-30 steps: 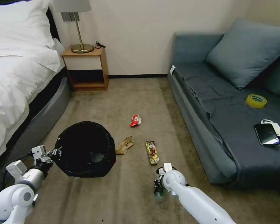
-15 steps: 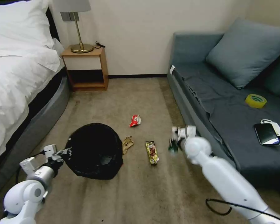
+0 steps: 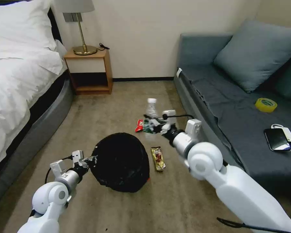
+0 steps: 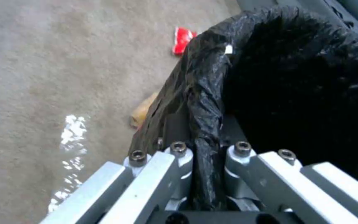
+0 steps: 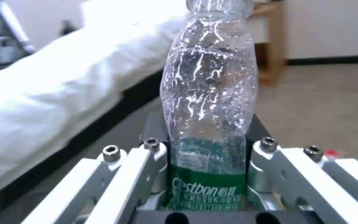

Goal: Pick up the trash bin, then pick up the garbage on the floor and place it into the trash bin.

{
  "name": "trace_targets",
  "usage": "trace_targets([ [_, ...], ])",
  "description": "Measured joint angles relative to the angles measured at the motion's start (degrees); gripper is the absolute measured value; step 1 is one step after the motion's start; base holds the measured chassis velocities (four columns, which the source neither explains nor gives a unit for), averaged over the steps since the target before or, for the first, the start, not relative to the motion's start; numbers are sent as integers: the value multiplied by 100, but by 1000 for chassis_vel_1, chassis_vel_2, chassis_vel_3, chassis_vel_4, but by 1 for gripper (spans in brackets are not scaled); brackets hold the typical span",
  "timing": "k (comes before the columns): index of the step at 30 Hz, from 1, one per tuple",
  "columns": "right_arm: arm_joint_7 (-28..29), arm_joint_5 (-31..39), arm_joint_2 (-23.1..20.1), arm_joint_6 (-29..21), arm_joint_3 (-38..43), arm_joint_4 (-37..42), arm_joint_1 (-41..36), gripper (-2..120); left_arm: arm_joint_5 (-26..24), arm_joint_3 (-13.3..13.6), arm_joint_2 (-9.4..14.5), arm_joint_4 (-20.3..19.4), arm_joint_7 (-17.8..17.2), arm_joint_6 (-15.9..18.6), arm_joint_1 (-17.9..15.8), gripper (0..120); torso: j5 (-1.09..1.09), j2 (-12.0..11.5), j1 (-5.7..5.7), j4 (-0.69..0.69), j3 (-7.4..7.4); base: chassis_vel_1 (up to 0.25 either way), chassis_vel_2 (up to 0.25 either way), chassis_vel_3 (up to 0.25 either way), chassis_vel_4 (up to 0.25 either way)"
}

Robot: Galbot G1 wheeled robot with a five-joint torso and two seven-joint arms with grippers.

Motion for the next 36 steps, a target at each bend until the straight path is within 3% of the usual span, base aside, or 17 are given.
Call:
trace_targets([
  [9, -394, -720, 471, 112, -754, -326, -131, 23, -256, 283, -90, -120, -36, 121, 63, 5, -1, 0, 0, 1, 0, 0, 0, 0, 0],
  [16, -669, -1300, 688, 150, -797, -709, -529, 23, -520, 277, -68, -300, -113, 186, 114, 5, -1, 0, 0, 0, 0, 0, 0, 0, 0],
  [20, -842, -1631, 685, 215, -691, -938, -741, 33, -664, 156, 19, -364, -119, 218, 119, 5, 0, -1, 0, 0, 0, 0, 0, 0, 0],
  [24, -962, -1832, 609, 325, -555, -1109, -860, 53, -688, 75, 77, -418, -102, 232, 139, 5, 0, -1, 0, 0, 0, 0, 0, 0, 0],
  [26, -970, -1845, 603, 329, -540, -1114, -874, 55, -697, 70, 82, -424, -102, 235, 142, 5, 0, -1, 0, 0, 0, 0, 0, 0, 0],
  [29, -998, -1912, 564, 332, -438, -1113, -996, 70, -797, 45, 122, -456, -102, 252, 153, 5, 0, -1, 0, 0, 0, 0, 0, 0, 0],
  [36, -1029, -2042, 499, 328, -283, -951, -1158, 92, -864, 34, 150, -472, -137, 257, 142, 5, 0, -1, 0, 0, 0, 0, 0, 0, 0],
])
